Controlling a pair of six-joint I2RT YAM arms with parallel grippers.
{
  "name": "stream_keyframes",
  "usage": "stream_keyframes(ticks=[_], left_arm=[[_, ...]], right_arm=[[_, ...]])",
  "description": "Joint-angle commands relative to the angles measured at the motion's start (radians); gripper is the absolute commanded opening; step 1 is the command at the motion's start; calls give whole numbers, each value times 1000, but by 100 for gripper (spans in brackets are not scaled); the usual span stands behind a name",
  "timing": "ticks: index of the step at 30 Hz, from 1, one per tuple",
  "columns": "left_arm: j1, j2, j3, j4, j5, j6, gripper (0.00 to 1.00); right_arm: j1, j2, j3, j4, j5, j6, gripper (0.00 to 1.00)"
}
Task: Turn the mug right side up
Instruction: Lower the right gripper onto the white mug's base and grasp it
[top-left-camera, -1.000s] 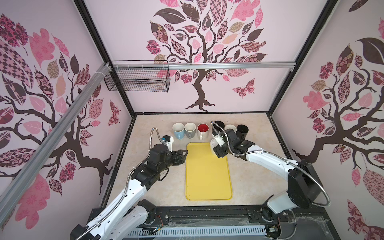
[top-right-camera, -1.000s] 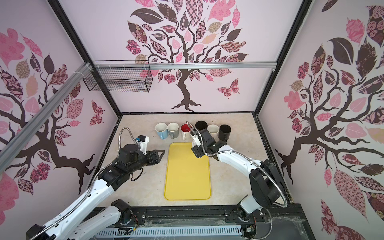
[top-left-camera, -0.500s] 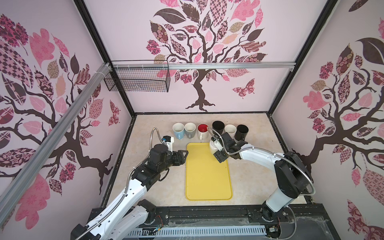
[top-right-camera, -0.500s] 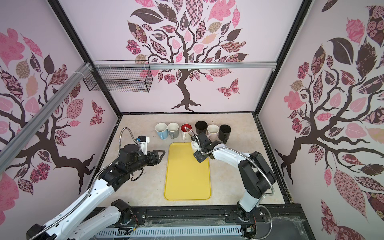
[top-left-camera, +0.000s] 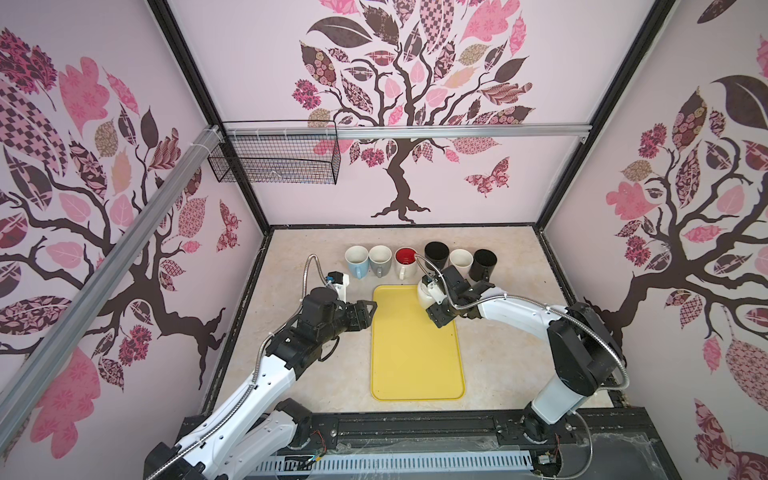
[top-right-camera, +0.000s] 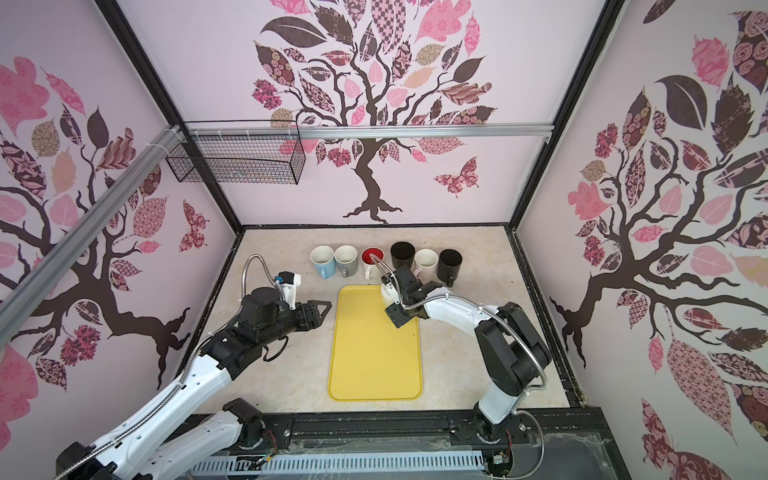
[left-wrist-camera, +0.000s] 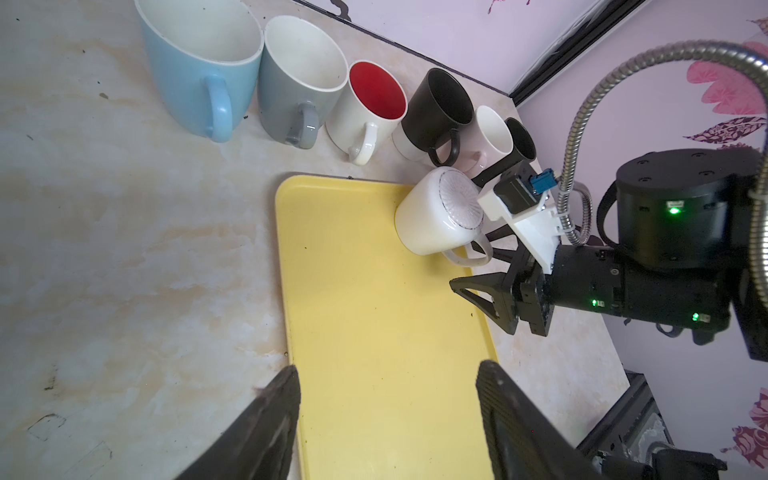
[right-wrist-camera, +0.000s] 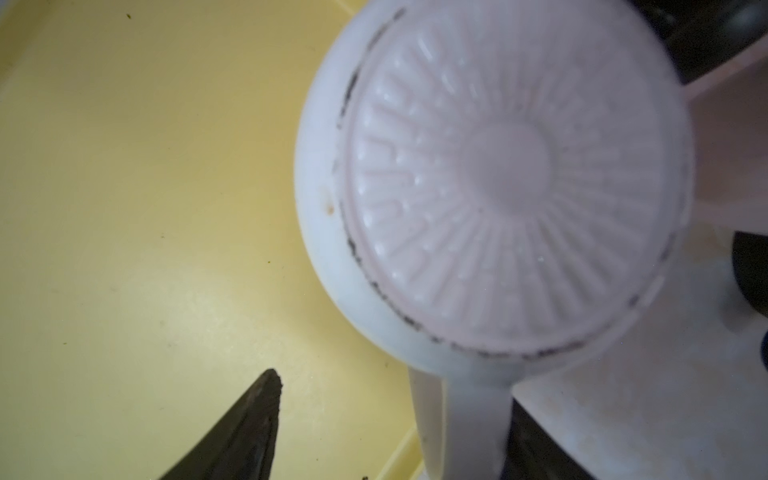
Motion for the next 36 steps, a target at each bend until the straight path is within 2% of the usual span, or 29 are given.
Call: stream_keyframes(ticks=[1,8,11,21,36], left_arm=[[4,3,-17,24,-5,3,70],[4,4,-14,21,-8,5,70],[4,5,-14,21,-9,5,70],[6,17,-16,26,-10,4,70],[5,31,-15,22,-15,6,70]], right_arm=[[2,-28,52,-25,3,42,70],[1,12,53,-1,82,100,61],[1,26,49,9,88,107,60],[1,22,27,59,105,138,47],[1,65,16,91,105,145,39]])
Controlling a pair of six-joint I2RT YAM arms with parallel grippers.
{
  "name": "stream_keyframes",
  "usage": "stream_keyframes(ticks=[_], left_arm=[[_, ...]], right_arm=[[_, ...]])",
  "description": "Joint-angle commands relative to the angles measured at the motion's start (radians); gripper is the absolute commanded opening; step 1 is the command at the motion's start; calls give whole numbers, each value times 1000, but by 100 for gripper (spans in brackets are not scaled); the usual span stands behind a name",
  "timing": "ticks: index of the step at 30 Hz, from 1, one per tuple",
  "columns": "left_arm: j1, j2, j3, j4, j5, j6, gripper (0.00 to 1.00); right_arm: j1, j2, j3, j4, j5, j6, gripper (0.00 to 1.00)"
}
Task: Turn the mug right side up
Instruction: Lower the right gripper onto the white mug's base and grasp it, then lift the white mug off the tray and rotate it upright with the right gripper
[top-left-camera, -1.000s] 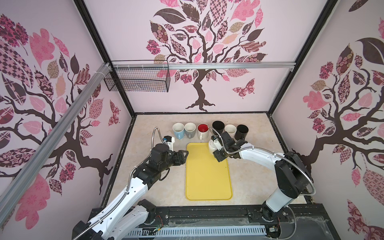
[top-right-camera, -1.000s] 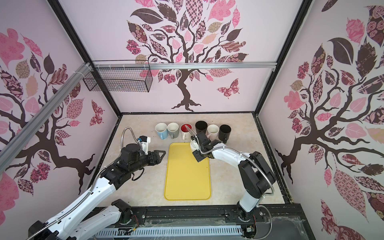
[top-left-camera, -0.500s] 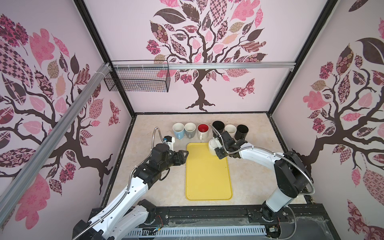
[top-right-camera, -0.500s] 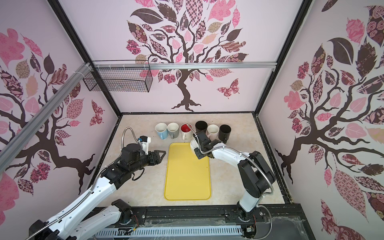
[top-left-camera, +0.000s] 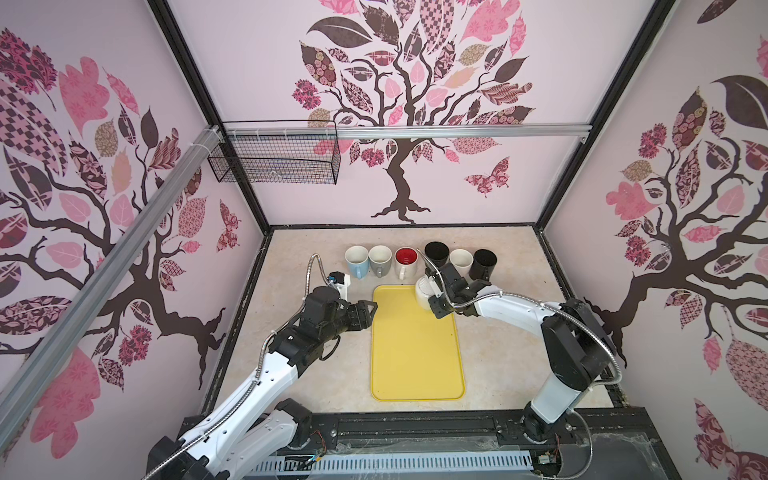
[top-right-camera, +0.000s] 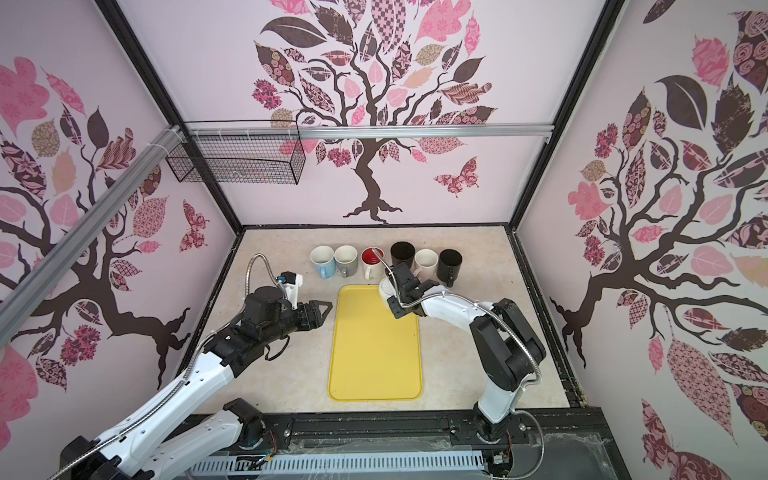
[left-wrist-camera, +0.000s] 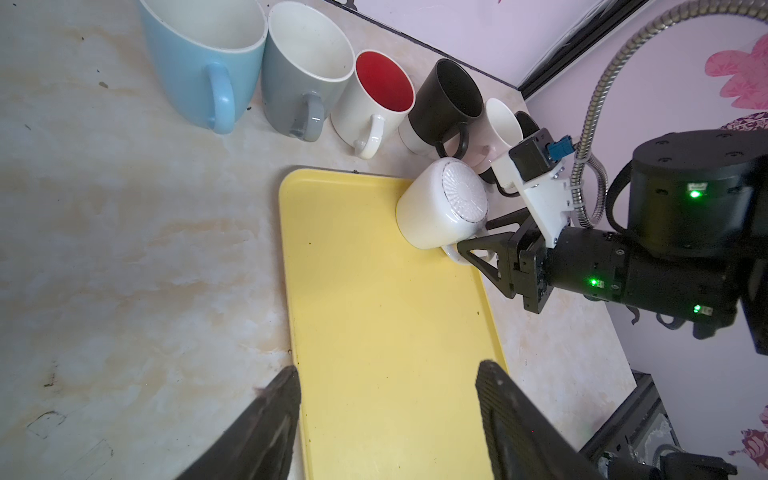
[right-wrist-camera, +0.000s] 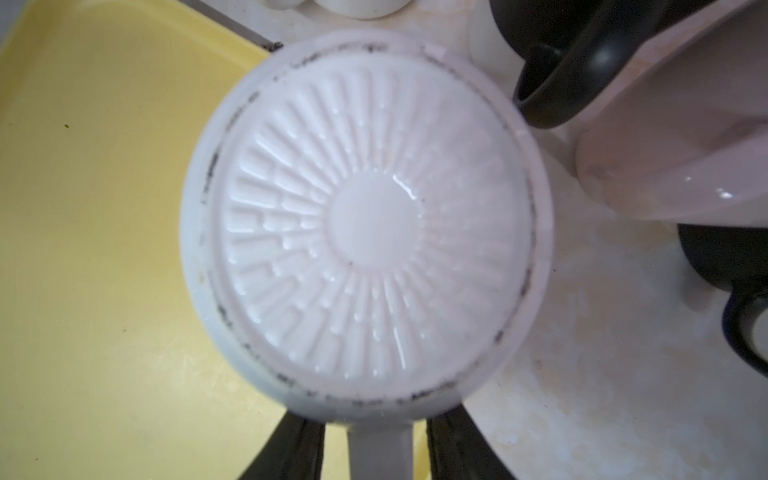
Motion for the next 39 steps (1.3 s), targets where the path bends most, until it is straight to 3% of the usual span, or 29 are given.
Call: stream_keyframes(ticks=[1,5,16,27,39], left_arm=[[4,8,-14,18,-14,5,70],[4,9,-13,18,-15,6,70],[4,18,-13,20,-10,4,70],[2,-4,-14,2,10,-14,69],[1,-84,-11,-54,15,-24,69]], right_arm=[[1,17,-7,23,10,8,39],[1,20,-10,34,16,12,34],[1,-13,-53,96,29,18,0],[14,-142,-117,175,18,60,0],[141,-294,-100,171,102,73,0]])
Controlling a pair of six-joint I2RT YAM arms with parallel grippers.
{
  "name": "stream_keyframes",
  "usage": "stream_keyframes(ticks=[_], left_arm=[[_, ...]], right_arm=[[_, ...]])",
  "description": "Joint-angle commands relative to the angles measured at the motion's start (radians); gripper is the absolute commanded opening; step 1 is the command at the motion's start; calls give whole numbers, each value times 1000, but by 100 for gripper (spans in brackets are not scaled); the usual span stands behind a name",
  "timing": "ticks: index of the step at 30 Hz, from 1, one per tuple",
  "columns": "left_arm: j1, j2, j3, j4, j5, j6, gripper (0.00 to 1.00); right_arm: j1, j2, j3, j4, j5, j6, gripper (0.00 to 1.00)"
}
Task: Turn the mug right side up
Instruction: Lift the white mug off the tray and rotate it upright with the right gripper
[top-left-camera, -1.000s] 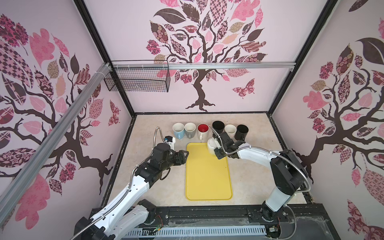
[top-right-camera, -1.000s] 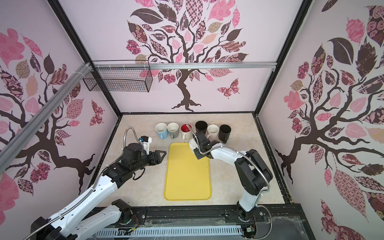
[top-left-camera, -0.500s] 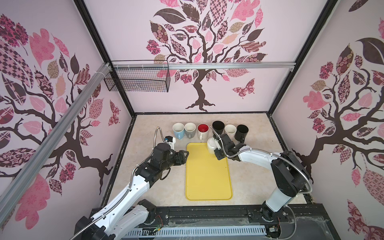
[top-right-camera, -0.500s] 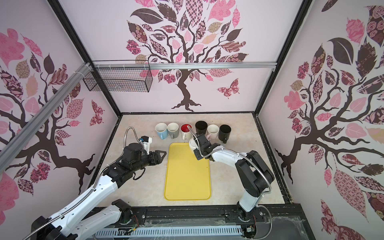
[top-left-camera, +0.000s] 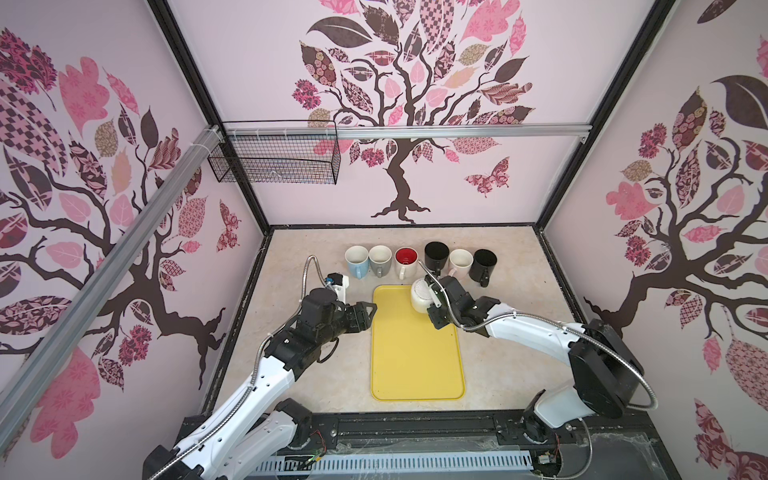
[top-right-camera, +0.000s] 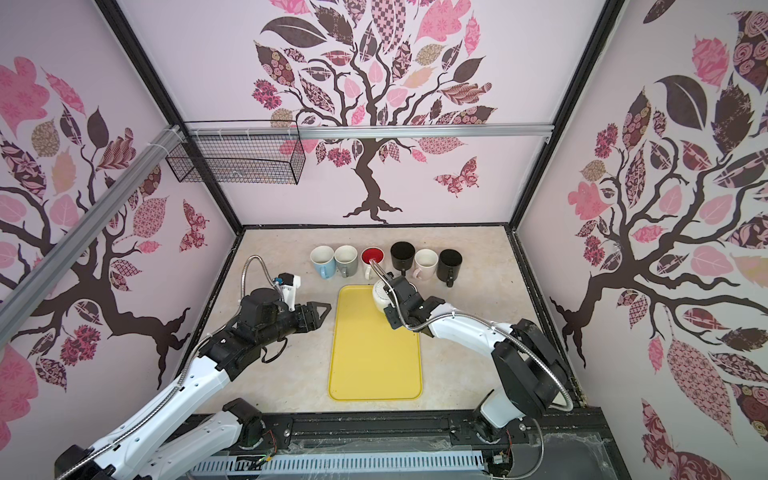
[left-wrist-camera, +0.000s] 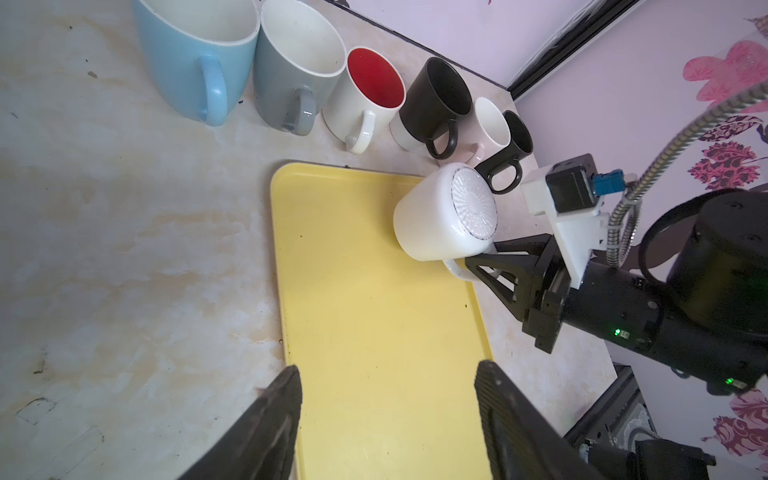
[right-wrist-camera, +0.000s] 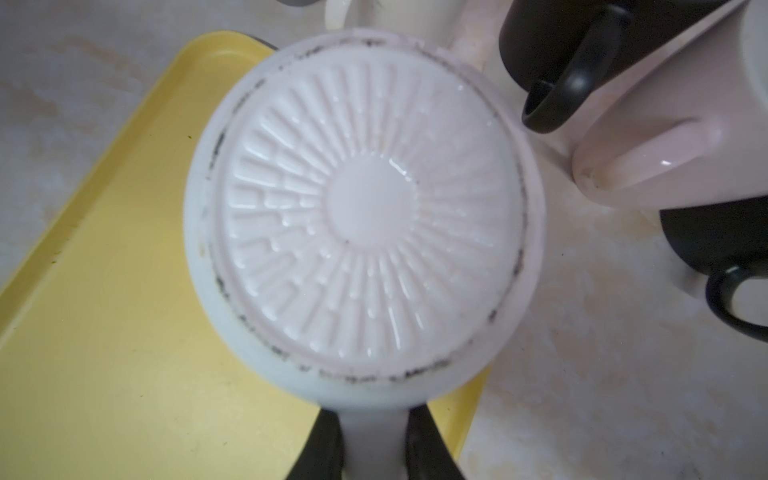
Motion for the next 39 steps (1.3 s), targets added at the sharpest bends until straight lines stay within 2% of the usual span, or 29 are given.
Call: stream_keyframes(ticks=[1,7,18,23,26,31,37,39], left_arm=[[2,-37,-14,-17,-12,-7,69],[2,-76,-33,-6,-27,-20,69],[2,-167,-113,137,71,-102,69],[2,-249,-197,344,150,-208,69],[3,-274,-253,540,210,-312,68],[3,-259,-306,842,283,-464,66],[2,-229,-316,1043,300,-544,66],[2,-213,-306,1064,309,-552,66]], right_arm=[[21,-105,59,67,27,13,0],[22,-206,41,133,-79,45,0],[23,-408,6,240,-198,172,0],[22,-502,-28,372,-322,290,0],[21,-520,-21,425,-388,368,0],[22,-532,-55,619,-506,531,0],[21,-510,-79,796,-584,684,0],[22,-507,-83,826,-594,712,0]])
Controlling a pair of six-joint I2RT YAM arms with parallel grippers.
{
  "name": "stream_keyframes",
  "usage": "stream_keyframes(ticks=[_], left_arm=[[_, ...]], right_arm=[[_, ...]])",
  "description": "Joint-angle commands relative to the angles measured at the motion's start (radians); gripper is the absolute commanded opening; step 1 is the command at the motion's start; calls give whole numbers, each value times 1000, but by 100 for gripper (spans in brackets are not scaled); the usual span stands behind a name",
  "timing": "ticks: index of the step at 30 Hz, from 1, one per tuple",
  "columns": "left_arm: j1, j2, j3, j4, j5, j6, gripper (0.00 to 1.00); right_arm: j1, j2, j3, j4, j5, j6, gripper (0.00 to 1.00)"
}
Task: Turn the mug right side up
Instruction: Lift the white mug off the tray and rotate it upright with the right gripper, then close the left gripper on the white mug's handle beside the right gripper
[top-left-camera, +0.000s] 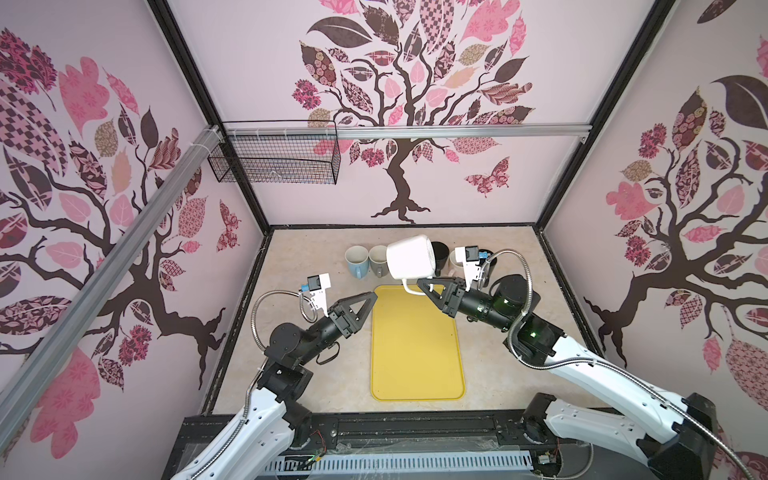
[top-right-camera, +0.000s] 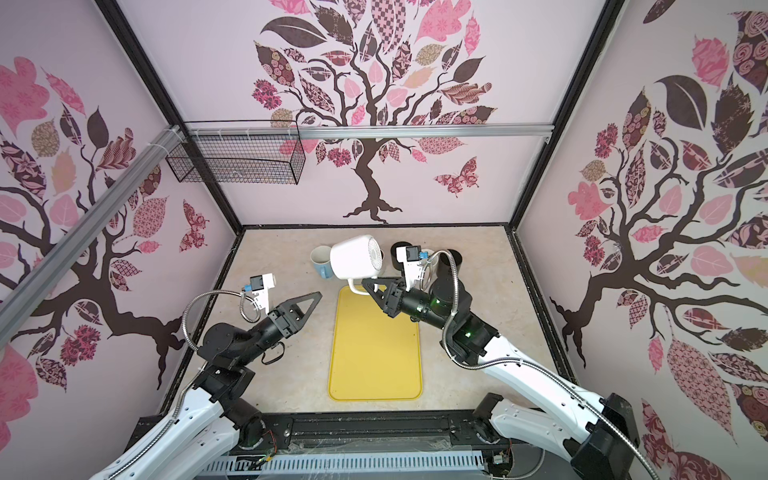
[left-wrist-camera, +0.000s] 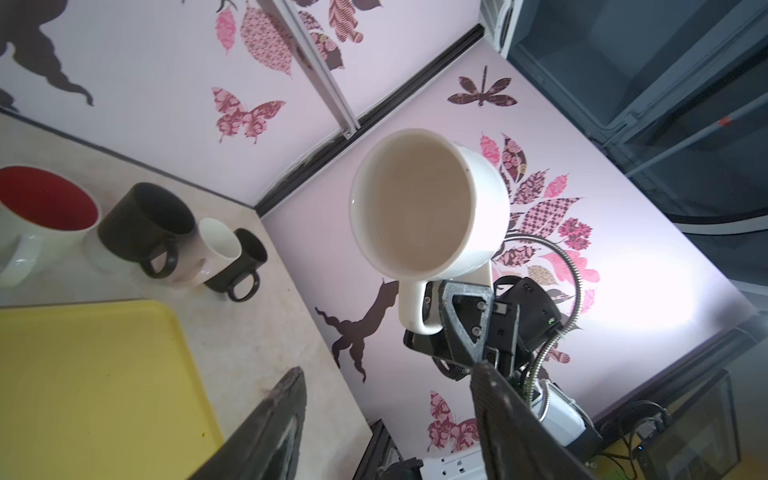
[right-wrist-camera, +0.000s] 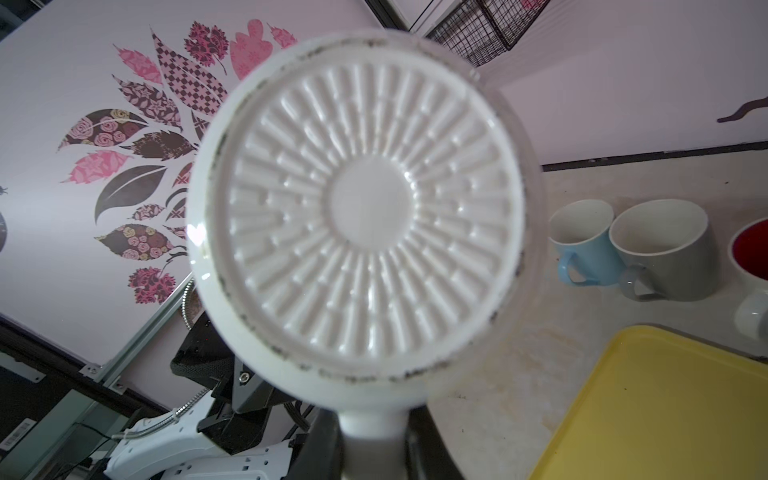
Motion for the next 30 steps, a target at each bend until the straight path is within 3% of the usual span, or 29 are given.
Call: stream_keyframes(ticks=[1,11,30], left_arm=[[3,19,-16,148,37,-51,66],[-3,36,13,135,58,-3,67],[-6,118,35,200,93,-22,63]], right_arm=[[-2,-9,25,250,-66,101,0],[-1,33,-1,317,-98,156,0],[22,130,-13,408,-134,193,0]])
